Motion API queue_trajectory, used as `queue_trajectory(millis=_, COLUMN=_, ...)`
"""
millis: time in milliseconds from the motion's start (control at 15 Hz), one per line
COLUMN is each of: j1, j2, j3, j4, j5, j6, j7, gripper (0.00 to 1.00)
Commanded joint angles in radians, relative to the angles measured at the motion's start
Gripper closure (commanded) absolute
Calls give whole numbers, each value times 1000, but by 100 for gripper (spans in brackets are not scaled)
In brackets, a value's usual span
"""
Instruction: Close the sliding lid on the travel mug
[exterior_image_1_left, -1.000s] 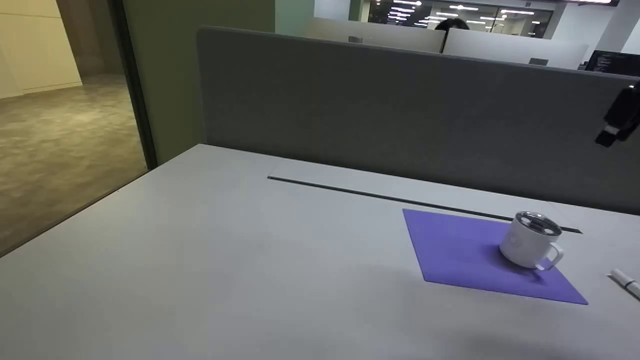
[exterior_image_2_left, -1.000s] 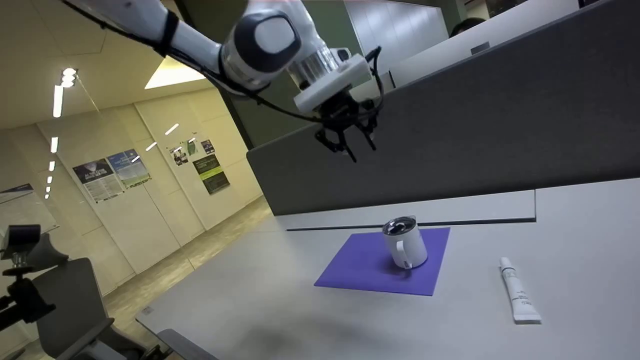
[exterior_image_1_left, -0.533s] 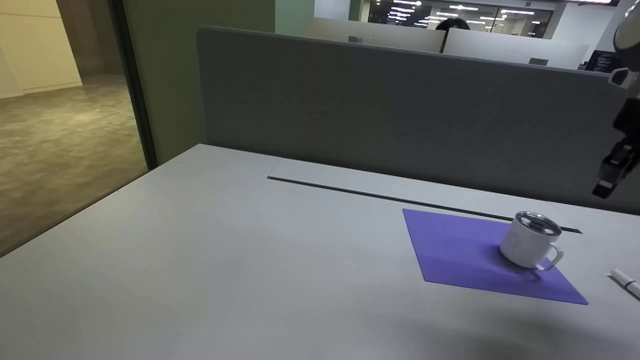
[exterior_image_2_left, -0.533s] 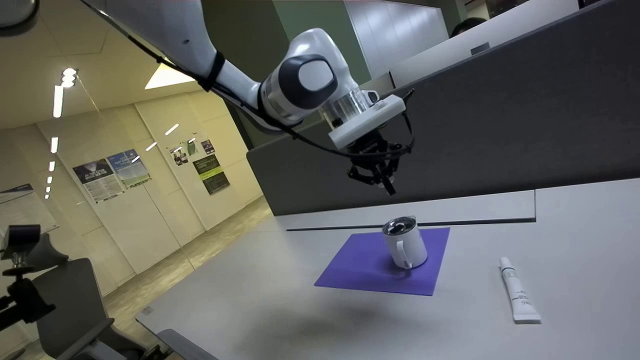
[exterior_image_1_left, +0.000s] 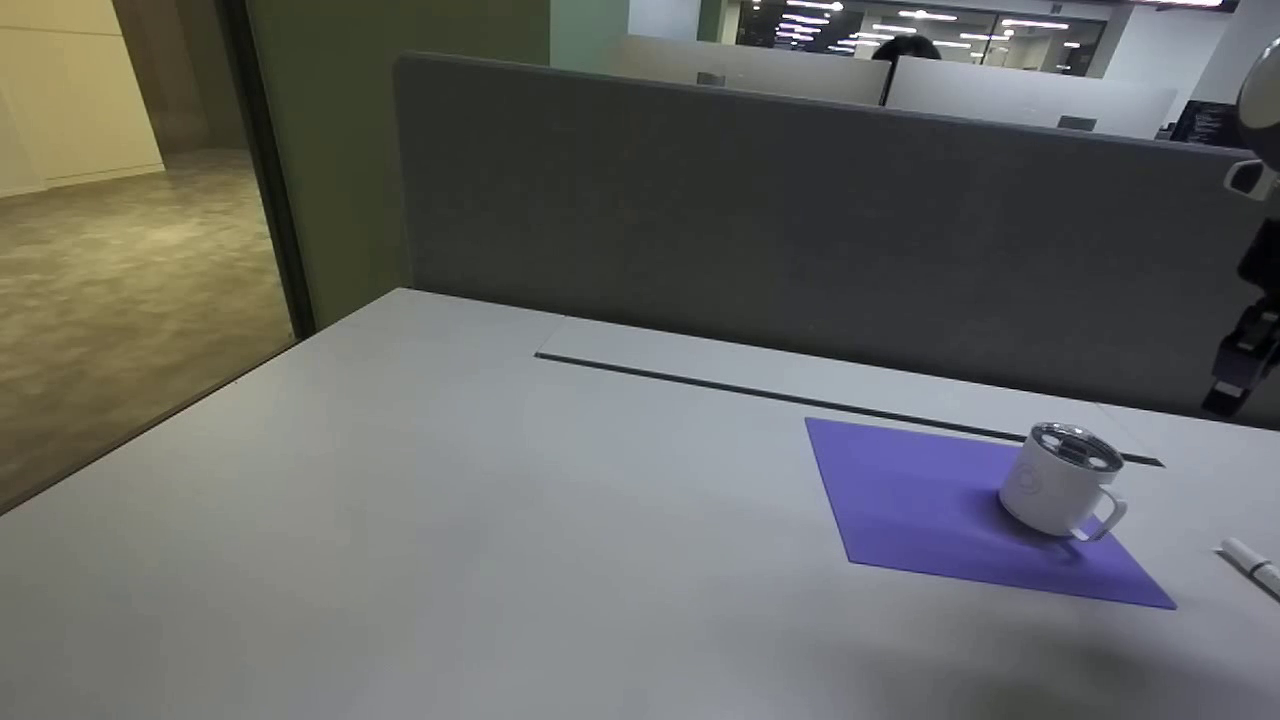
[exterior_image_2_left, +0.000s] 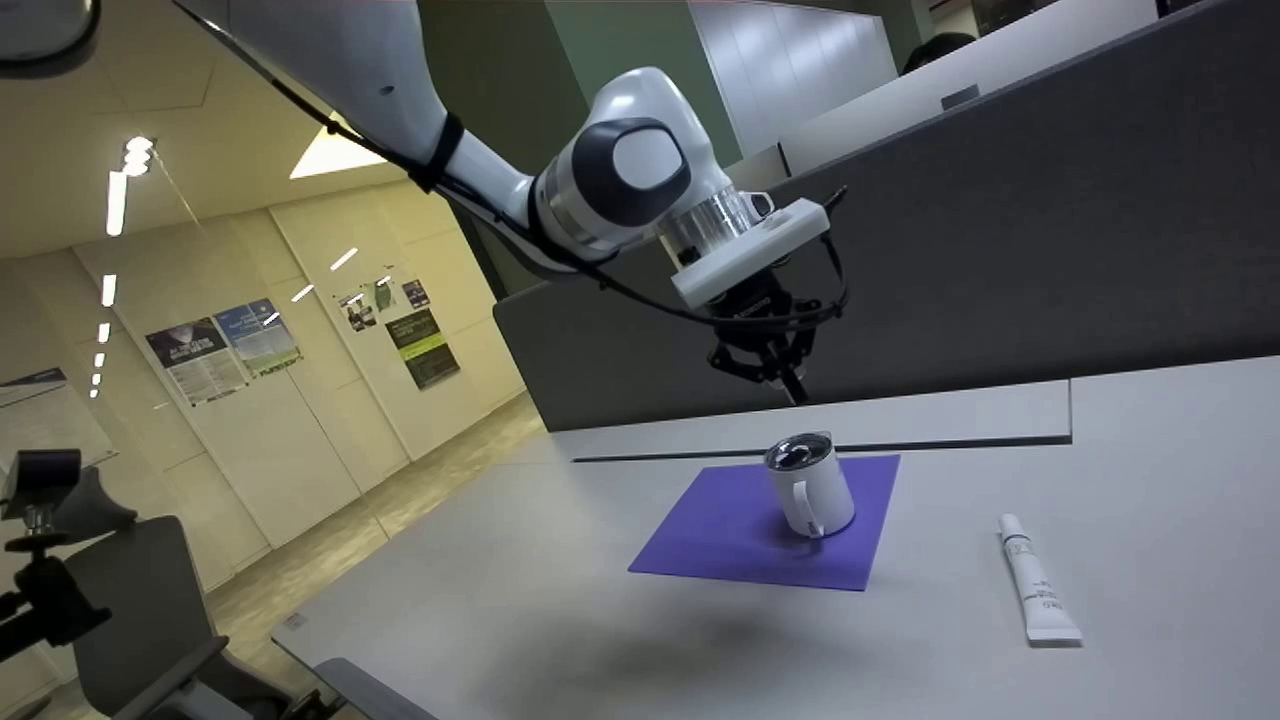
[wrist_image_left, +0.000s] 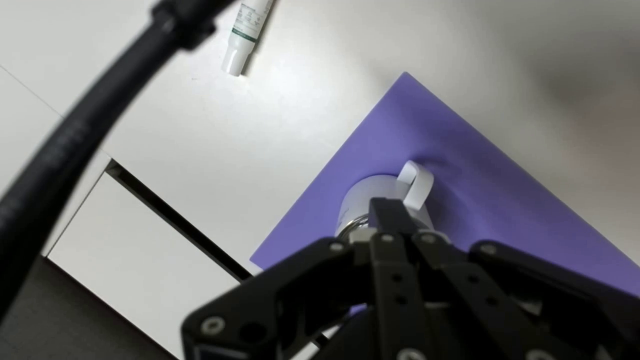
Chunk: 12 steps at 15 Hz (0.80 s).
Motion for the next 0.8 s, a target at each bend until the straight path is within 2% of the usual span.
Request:
queue_trajectory(millis=0, j1=-27, j2=-2, j3=28, j4=2, j5=-23, j6=-4, j7=16, gripper=99)
queue_trajectory(millis=400, j1=-22, j2=101, j3=38, j4=44, j5=-56, j6=150, j7=31, gripper=100)
queue_trajectory(millis=733, j1=-33, j2=176, j3=73, j4=68, j5=-65, j6=242, j7=33, gripper=100)
